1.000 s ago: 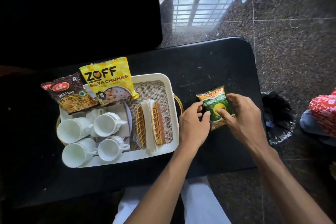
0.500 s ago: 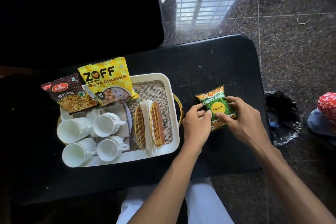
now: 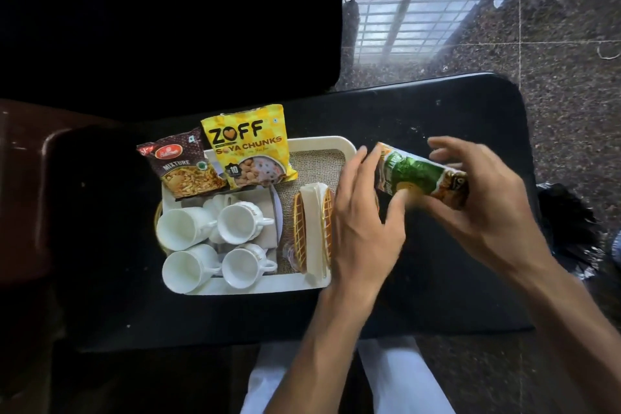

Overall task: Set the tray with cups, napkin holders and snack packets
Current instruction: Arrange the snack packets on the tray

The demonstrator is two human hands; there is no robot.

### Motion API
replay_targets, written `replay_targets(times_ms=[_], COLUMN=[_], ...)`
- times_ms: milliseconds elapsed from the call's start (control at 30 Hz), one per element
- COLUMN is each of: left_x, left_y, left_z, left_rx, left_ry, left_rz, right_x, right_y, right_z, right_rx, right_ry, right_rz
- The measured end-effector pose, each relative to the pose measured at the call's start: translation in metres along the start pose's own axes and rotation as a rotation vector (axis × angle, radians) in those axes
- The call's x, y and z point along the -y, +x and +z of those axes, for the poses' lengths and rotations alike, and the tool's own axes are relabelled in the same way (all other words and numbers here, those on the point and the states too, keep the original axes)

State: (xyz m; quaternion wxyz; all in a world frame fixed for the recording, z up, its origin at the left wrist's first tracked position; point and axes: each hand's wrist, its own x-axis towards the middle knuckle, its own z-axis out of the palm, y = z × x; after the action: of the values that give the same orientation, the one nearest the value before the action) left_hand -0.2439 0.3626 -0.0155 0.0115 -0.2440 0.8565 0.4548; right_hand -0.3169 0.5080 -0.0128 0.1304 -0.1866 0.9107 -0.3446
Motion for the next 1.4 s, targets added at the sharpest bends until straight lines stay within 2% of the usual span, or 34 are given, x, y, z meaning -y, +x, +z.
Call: replay_targets(times_ms=[200, 333, 467, 600, 667, 833, 933, 1100, 1400], left_x=[0.012, 0.026, 0.043, 0.06, 0.065, 0.07, 0.073, 0.073, 0.075], left_y=[0.043, 0.055, 0.055, 0.055, 0.056, 0.062, 0.066, 0.061, 0.065], left_z=[-0.073, -0.096, -0.107, -0.107, -0.106, -0.102, -0.098, -0.087, -0.071], left_rx=[0.263, 0.241, 0.103, 0.041, 0.036, 0.082, 0.082, -0.076, -0.063], left_ry=[0.262, 0.208, -0.003, -0.289, -0.337, -0.35, -0.354, -0.302, -0.28], left_rz=[0.402, 0.466, 0.315, 0.076, 0.005, -0.033, -0.075, -0.153, -0.229], right_x=[0.051, 0.073, 0.08, 0.081, 0.082, 0.08, 0.078, 0.072, 0.063], right_y=[0.022, 0.036, 0.045, 0.046, 0.046, 0.05, 0.053, 0.057, 0.069], right_z=[-0.003, 0.002, 0.006, 0.026, 0.043, 0.071, 0.08, 0.09, 0.112], right_rx=[0.046, 0.079, -0.02, -0.016, 0.037, 0.125, 0.103, 0.054, 0.043], right_ry=[0.023, 0.032, 0.096, 0.265, 0.354, 0.569, 0.547, 0.468, 0.355], right_rz=[-0.22, -0.295, -0.263, -0.005, 0.097, 0.176, 0.207, 0.292, 0.344])
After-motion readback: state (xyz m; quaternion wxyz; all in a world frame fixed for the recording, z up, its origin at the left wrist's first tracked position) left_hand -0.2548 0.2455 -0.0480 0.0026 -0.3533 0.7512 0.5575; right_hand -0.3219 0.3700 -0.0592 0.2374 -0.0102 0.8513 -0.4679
